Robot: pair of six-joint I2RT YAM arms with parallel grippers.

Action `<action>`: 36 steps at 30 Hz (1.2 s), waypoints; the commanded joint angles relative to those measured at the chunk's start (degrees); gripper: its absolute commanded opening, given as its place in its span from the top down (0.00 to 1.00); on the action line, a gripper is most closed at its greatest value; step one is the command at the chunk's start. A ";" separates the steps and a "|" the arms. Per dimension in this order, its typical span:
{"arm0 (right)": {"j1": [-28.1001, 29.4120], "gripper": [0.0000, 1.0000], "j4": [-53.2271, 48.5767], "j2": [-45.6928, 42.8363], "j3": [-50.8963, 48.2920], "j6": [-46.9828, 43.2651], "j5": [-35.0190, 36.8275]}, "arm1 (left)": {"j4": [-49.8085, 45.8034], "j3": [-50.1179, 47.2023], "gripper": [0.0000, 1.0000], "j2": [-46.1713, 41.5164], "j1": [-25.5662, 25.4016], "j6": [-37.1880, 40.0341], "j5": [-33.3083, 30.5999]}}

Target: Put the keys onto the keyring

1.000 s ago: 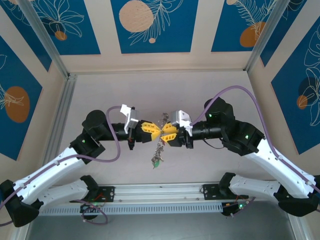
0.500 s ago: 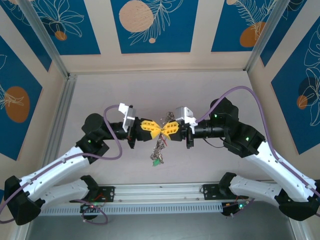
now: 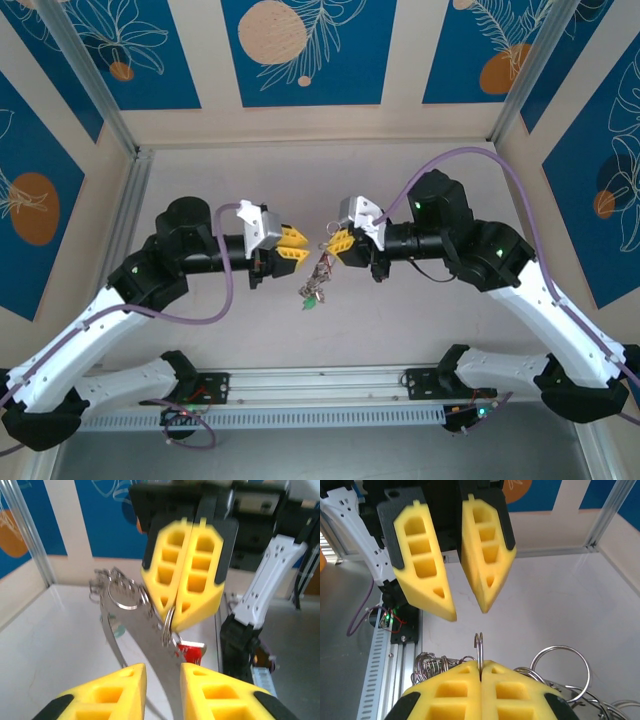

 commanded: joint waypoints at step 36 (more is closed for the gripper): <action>0.92 1.00 -5.69 6.54 6.08 -1.94 -10.06 | 1.83 -0.64 0.88 1.83 -1.42 1.79 3.78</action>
